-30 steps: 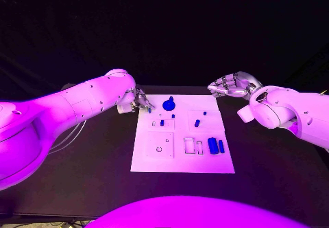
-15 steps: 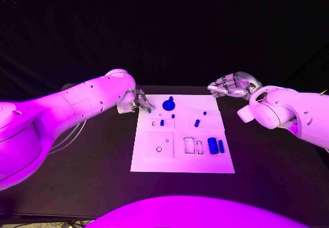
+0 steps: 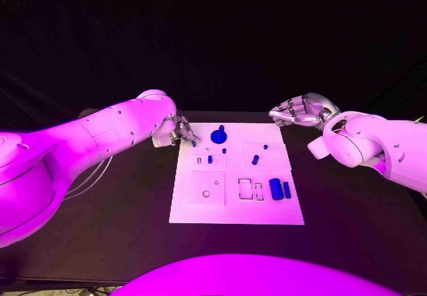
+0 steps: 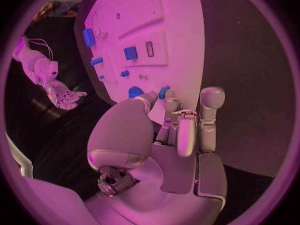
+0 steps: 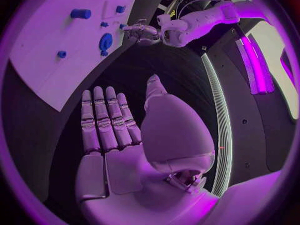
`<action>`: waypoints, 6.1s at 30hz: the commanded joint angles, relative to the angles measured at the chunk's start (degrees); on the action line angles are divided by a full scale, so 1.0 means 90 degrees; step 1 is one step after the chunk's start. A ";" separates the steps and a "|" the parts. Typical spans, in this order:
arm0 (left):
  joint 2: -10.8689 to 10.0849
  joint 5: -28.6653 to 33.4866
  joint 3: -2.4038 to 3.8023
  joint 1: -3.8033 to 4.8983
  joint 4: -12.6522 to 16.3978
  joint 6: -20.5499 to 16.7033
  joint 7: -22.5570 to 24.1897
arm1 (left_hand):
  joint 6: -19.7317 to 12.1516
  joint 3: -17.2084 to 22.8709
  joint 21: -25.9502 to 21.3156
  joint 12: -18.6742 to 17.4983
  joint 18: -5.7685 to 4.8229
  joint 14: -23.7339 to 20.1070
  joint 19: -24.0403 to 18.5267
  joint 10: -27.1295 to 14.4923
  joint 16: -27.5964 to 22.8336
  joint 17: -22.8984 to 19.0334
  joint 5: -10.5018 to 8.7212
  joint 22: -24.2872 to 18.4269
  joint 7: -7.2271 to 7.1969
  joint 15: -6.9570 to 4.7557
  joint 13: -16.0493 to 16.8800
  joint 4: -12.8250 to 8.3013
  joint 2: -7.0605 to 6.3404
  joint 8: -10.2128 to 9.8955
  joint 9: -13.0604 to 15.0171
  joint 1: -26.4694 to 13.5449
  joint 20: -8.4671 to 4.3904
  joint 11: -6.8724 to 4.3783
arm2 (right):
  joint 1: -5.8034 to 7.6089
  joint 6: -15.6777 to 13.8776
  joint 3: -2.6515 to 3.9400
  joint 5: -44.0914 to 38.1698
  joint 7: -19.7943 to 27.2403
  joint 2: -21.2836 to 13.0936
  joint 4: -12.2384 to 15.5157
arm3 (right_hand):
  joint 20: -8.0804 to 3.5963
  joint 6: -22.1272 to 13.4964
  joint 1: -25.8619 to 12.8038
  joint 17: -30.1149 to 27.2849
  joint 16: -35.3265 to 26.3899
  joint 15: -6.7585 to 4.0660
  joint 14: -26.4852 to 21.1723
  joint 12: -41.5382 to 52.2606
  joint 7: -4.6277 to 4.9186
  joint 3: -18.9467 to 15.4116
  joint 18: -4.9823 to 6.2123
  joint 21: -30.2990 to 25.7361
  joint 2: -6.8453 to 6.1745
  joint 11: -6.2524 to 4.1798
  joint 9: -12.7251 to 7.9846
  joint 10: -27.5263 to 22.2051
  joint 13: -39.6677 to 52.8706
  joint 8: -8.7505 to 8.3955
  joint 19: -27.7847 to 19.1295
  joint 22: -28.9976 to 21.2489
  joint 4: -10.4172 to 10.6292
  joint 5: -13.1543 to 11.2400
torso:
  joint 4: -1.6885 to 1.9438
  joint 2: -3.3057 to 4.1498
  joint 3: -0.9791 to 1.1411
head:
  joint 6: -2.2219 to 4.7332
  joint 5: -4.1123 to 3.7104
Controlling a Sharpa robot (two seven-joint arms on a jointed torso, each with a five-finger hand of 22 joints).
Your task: Assemble the parts on the task board
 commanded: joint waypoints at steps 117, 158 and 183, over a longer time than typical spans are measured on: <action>-0.0990 0.0248 -0.0320 0.0008 0.2239 -0.0350 -0.0375 | 0.1138 0.3600 0.0851 0.0593 -0.0190 0.0728 0.0574 0.1716 0.0089 0.1757 0.0325 0.1151 -0.0515 -0.0414 0.1388 -0.2021 0.0109 0.0685 0.0575 -0.1685 -0.0330 -0.0501 | -0.0049 0.0126 -0.0007 0.0048 -0.0007 -0.0049 -0.0013 | 0.0026 0.0081 -0.0017 -0.0092 0.0032 -0.0003 0.0036 -0.0088 0.0311 0.0103 0.0026 0.0095 0.0089 -0.0006 0.0083 0.0006 -0.0050 -0.0003 0.0122 0.0038 0.0047 -0.0048 | 0.0029 -0.0026 0.0010 | 0.0001 0.0060; -0.1059 0.0081 -0.0346 -0.0056 0.2331 -0.0281 -0.0377 | 0.1151 0.3605 0.0864 0.0584 -0.0194 0.0728 0.0580 0.1725 0.0089 0.1757 0.0363 0.1168 -0.0519 -0.0416 0.1390 -0.2033 0.0129 0.0673 0.0563 -0.1680 -0.0334 -0.0505 | -0.0055 0.0139 -0.0007 0.0059 -0.0006 -0.0037 -0.0027 | 0.0026 0.0087 -0.0016 -0.0110 0.0029 -0.0003 0.0040 -0.0090 0.0310 0.0097 0.0026 0.0087 0.0105 -0.0006 0.0083 0.0009 -0.0051 -0.0008 0.0127 0.0032 0.0040 -0.0048 | 0.0030 -0.0034 0.0015 | 0.0001 0.0071; -0.1071 0.0084 -0.0340 -0.0054 0.2323 -0.0157 -0.0374 | 0.1197 0.3610 0.0915 0.0568 -0.0209 0.0728 0.0606 0.1763 0.0089 0.1757 0.0593 0.1239 -0.0523 -0.0416 0.1409 -0.2101 0.0126 0.0652 0.0532 -0.1663 -0.0339 -0.0510 | -0.0057 0.0147 -0.0008 0.0059 -0.0005 -0.0033 -0.0037 | 0.0026 0.0087 -0.0016 -0.0110 0.0029 -0.0003 0.0040 -0.0090 0.0310 0.0097 0.0026 0.0087 0.0105 -0.0006 0.0083 0.0009 -0.0051 -0.0008 0.0127 0.0032 0.0040 -0.0048 | 0.0028 -0.0030 0.0018 | 0.0001 0.0060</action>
